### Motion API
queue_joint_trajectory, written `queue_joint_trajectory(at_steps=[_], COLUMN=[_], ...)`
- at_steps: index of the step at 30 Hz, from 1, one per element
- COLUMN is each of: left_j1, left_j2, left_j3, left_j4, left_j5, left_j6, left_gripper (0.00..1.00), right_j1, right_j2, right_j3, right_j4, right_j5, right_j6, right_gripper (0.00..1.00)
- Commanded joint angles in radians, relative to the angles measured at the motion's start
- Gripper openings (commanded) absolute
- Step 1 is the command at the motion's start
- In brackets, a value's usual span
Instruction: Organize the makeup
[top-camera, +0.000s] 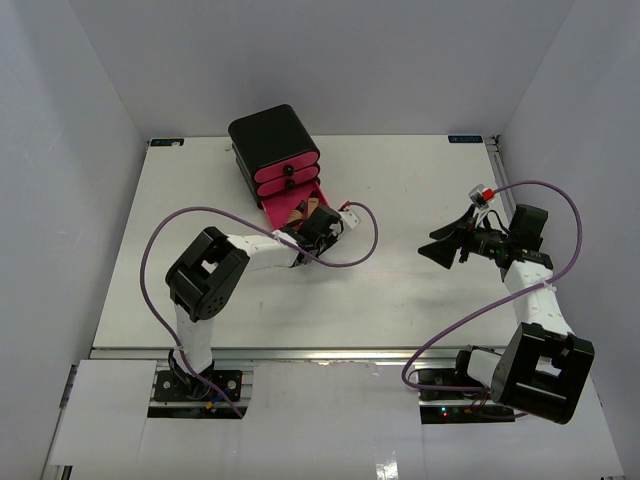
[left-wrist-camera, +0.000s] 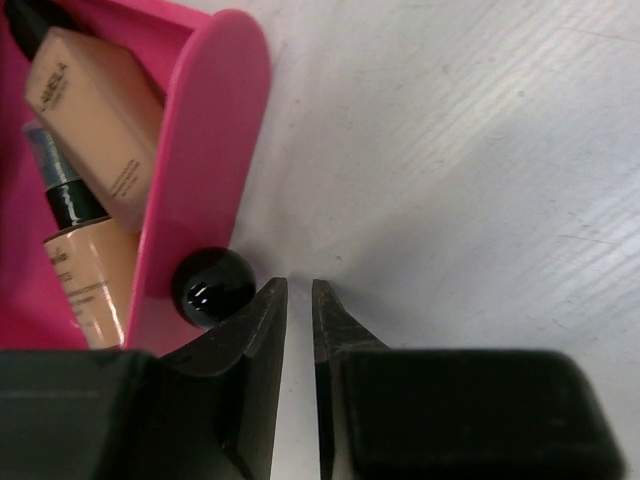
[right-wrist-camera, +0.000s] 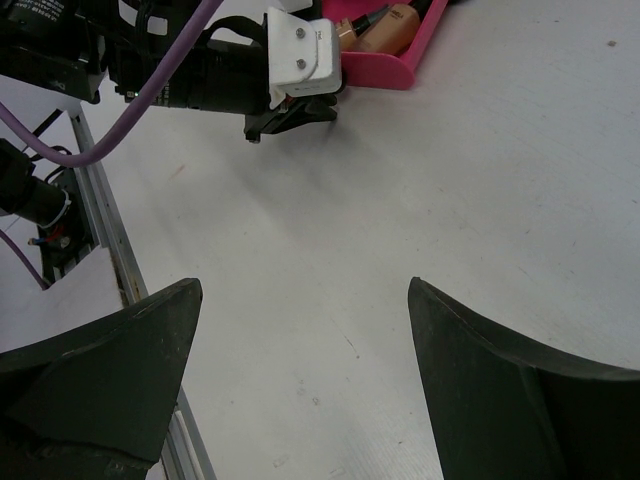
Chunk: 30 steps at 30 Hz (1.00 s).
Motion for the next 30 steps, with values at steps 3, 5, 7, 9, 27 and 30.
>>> queue_joint_trajectory(at_steps=[3,5,7,9,27,30], left_j1=[0.003,0.003,0.003,0.004,0.094,0.109], left_j2=[0.017,0.035,0.053,0.065,0.161,0.17], left_j3=[-0.007,0.006,0.018,0.035,0.188,0.207], left_j4=[0.123,0.136,0.146,0.153,0.128,0.123], left_j5=[-0.158,-0.184,-0.202,-0.214,-0.229,-0.229], left_j6=[0.035,0.047,0.056,0.062,0.079,0.075], left_gripper=[0.33,0.39,0.44,0.47,0.66,0.68], right_j1=[-0.006,-0.006,-0.006,-0.007,-0.017,-0.017], right_j2=[0.008,0.012,0.015,0.015,0.017,0.017], right_j3=[0.0,0.001,0.002,0.002,0.003,0.005], right_j4=[0.01,0.01,0.01,0.01,0.01,0.01], right_j5=[-0.027,-0.028,-0.03,-0.03,-0.038,-0.038], right_j6=[-0.018,-0.018,-0.016,-0.016,-0.013,-0.013], right_gripper=[0.9,0.9,0.9,0.9,0.9,0.9])
